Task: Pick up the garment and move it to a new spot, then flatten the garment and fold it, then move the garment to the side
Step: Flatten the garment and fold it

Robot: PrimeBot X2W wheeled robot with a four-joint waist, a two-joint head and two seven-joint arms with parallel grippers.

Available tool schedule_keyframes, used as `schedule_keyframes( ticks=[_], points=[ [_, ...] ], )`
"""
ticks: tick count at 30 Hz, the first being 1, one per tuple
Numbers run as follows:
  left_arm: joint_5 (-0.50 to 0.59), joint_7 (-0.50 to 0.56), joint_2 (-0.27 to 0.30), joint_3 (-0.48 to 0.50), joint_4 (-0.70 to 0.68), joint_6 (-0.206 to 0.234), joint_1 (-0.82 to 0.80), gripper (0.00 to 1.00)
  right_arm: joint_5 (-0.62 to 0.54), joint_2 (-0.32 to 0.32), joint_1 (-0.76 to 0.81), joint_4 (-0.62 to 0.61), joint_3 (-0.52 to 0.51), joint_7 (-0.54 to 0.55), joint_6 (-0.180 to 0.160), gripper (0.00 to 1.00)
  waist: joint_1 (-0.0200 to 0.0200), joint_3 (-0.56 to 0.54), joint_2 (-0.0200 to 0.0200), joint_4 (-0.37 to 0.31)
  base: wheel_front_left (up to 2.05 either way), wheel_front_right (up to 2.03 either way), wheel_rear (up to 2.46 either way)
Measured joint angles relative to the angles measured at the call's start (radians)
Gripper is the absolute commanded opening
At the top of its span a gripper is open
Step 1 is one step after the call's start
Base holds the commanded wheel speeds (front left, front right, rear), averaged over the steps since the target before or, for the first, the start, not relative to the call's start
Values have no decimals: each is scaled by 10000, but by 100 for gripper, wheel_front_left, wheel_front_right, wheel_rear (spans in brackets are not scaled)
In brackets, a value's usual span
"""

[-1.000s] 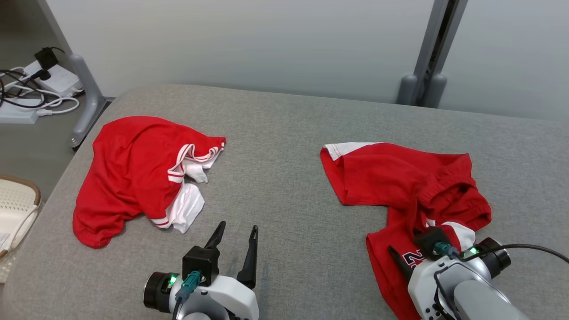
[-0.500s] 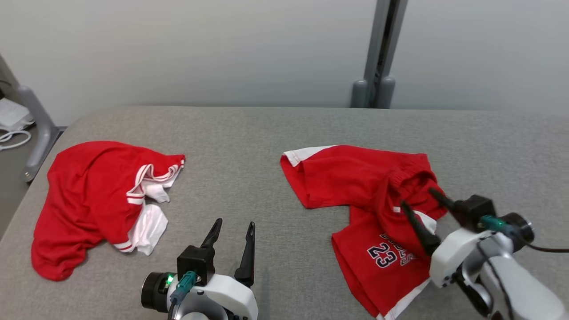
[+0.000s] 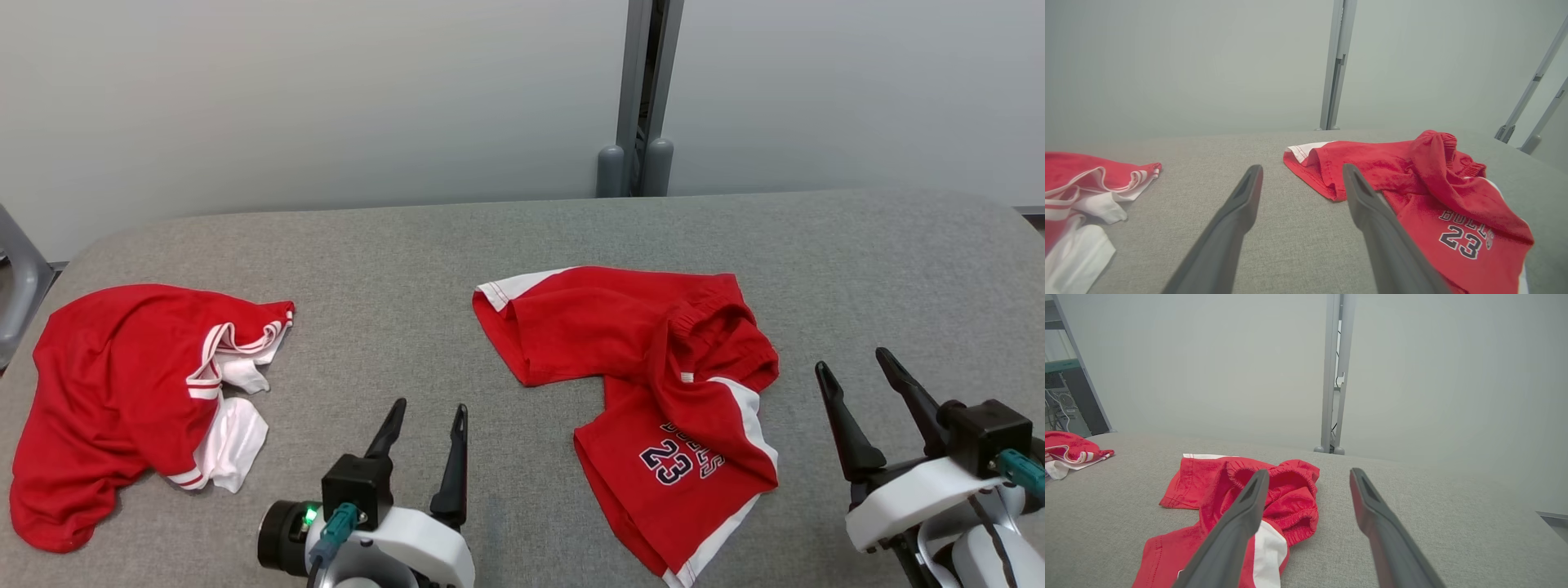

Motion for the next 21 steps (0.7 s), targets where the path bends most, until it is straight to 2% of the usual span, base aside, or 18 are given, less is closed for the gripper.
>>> schedule_keyframes(
  ticks=[5,10,15,21],
  points=[
    [88,2,-12,-58,-115,6,280,100,-297,491,539,-435,-477,0,0,100,0,-10,0,-70,0,0,0],
    [163,2,-8,-82,-127,-13,285,100,-364,562,756,-366,-506,-2,0,100,0,-25,0,1,0,0,0],
    [196,2,-10,-244,-69,-92,256,100,86,360,259,284,393,-2,0,100,1,48,0,165,0,0,0],
    [150,2,-6,-535,15,-173,167,100,1695,71,-952,2006,1732,59,0,100,0,186,0,582,0,0,0]
  ],
)
